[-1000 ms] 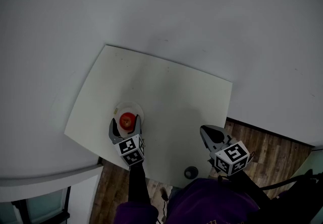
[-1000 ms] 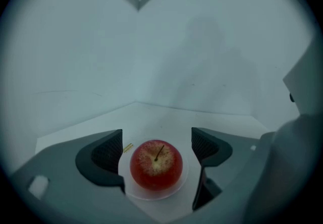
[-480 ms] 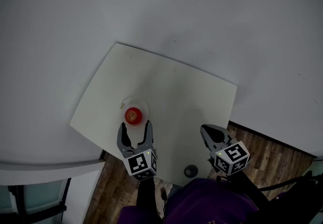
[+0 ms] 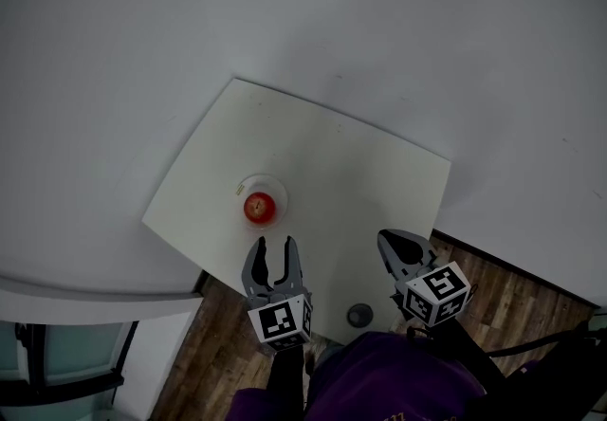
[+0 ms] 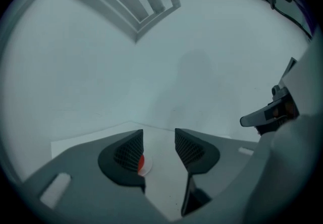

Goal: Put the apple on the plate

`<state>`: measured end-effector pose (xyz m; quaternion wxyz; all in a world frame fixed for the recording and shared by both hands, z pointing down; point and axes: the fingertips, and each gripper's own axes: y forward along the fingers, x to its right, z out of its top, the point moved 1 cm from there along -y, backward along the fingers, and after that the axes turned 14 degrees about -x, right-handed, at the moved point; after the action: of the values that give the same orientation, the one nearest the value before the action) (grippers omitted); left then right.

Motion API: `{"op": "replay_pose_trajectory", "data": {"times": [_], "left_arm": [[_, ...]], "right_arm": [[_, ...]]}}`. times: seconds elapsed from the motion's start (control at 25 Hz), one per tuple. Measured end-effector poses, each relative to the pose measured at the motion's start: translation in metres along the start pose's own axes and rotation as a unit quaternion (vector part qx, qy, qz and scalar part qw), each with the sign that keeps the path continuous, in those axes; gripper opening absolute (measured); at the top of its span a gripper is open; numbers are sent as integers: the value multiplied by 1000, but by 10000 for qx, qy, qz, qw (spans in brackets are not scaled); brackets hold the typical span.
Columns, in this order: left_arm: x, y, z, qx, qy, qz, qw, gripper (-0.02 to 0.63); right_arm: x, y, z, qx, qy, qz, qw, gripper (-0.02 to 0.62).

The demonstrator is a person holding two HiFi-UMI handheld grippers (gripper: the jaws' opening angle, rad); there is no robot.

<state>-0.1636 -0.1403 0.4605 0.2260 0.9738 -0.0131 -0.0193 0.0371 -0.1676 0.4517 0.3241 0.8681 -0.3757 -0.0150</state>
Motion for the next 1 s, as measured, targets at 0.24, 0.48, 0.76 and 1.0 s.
{"op": "replay_pose_trajectory", "data": {"times": [0.24, 0.48, 0.76, 1.0], "left_arm": [[10, -21, -3, -12, 23, -48, 10000, 12], [21, -36, -7, -59, 16, -136, 9999, 8], [30, -47, -12, -97, 59, -209, 9997, 8], [32, -49, -12, -113, 143, -214, 9996, 8]], "right_arm": [[-8, -6, 3, 118, -55, 81, 9999, 11], [-14, -13, 5, 219, -60, 175, 9996, 11], [-20, -18, 5, 258, -148, 211, 9993, 11], [-20, -19, 4, 264, -136, 227, 9993, 11]]}}
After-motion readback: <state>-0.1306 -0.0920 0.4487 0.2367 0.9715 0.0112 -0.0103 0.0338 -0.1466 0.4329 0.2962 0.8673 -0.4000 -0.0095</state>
